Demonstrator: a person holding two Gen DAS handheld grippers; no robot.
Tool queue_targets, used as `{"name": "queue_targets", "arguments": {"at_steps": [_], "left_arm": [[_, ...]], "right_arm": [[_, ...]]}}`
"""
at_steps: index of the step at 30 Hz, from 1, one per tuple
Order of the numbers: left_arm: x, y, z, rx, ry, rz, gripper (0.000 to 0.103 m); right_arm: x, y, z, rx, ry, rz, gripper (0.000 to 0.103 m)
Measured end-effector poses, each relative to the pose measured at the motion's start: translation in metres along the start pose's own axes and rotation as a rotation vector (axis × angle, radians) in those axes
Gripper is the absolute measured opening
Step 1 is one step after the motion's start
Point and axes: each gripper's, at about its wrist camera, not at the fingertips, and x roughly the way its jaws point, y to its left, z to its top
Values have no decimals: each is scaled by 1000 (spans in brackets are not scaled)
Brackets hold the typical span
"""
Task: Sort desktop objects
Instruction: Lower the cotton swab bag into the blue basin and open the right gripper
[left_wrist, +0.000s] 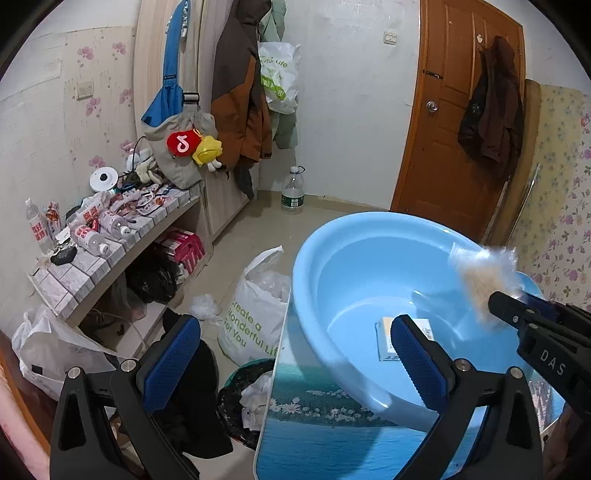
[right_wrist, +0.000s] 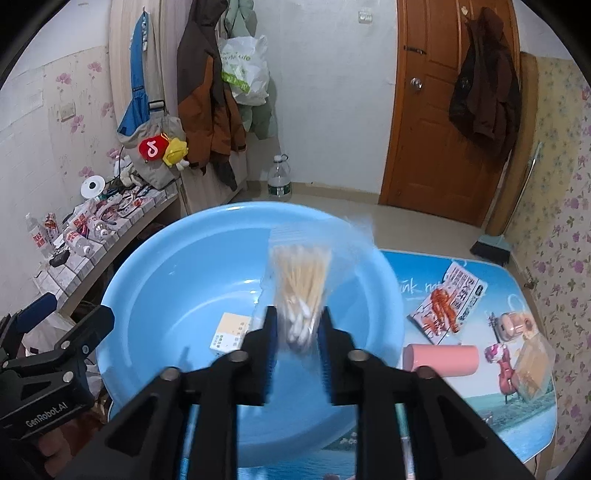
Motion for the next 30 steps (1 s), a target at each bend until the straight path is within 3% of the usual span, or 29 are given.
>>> {"name": "queue_targets", "arguments": {"at_steps": [20, 24, 30], "left_arm": [[-7, -6, -2, 11, -6, -16, 103], [-17, -18, -3, 26, -16, -42, 103], [-33, -40, -4, 64, -32, -80, 103]], "right_arm": [[-8, -3, -5, -11, -19, -23, 37], [-23, -7, -4, -10, -56, -47, 69], [-47, -19, -4, 7, -92, -56, 69]]}}
